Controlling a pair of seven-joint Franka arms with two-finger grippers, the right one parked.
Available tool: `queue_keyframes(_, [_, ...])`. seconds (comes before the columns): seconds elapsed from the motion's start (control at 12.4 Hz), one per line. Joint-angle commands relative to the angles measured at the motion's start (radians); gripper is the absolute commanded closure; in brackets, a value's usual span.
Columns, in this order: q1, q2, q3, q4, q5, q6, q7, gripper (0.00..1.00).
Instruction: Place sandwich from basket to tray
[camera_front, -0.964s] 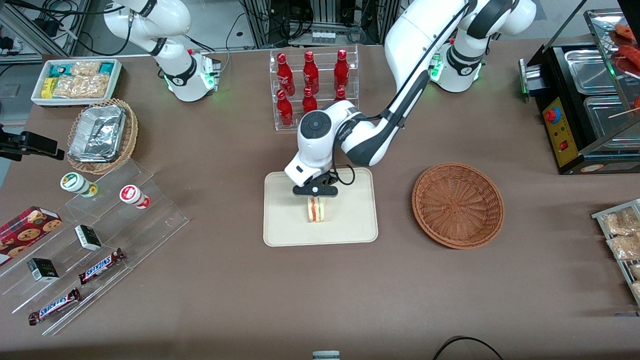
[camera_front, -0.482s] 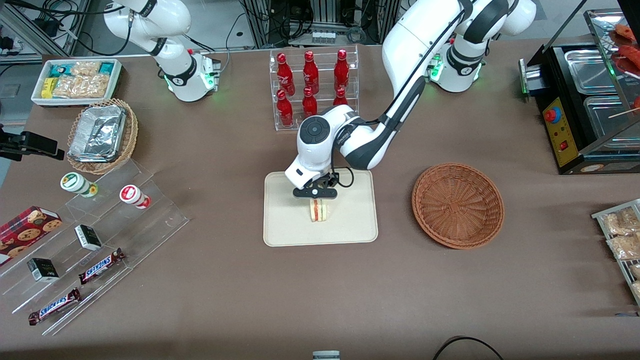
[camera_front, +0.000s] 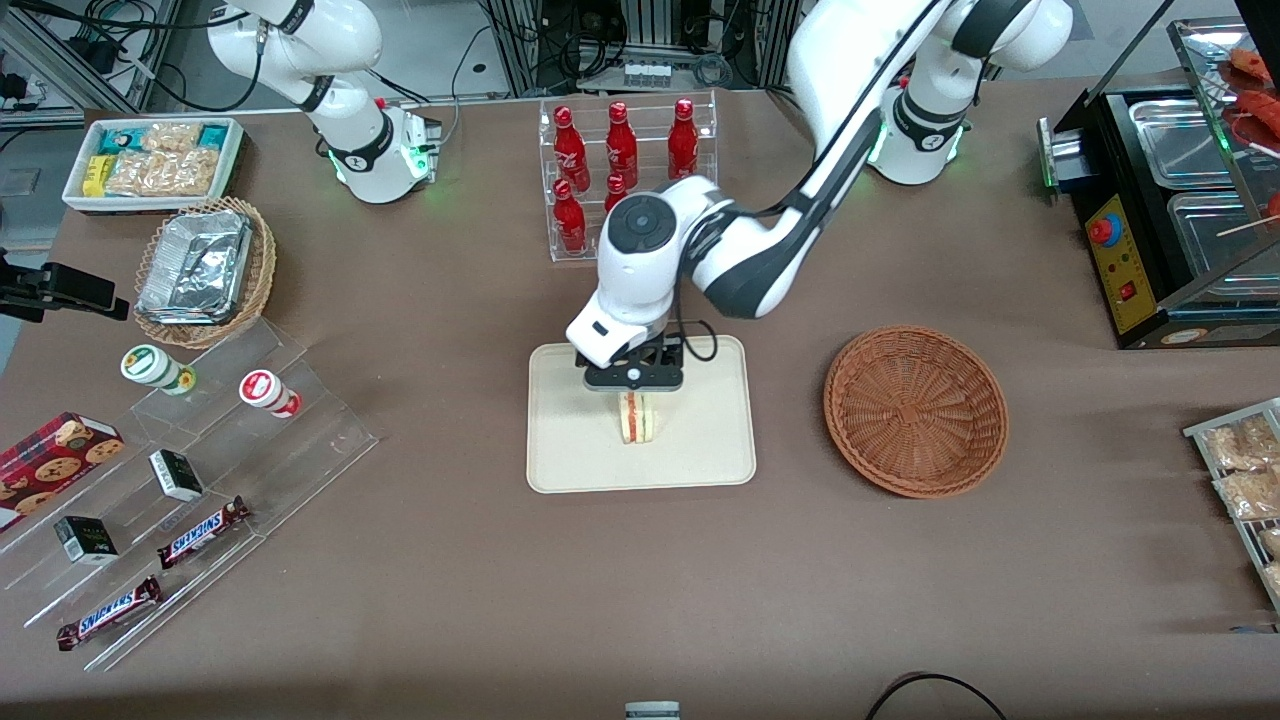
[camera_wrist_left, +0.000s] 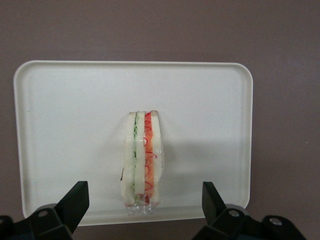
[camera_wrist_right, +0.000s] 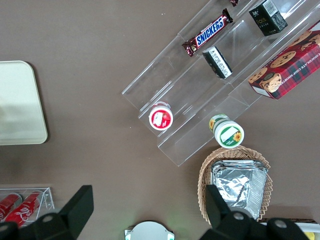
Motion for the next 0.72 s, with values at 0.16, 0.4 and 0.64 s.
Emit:
queue_keyframes(0.16, [0.130, -0.174, 0.005, -0.026, -0.029, -0.156, -0.084, 0.00])
queue_keyframes(0.4, [0.249, -0.306, 0.003, -0.033, -0.031, -0.325, -0.037, 0.00])
queue_keyframes(0.64, [0.358, -0.390, 0.003, -0.035, -0.039, -0.458, 0.092, 0.00])
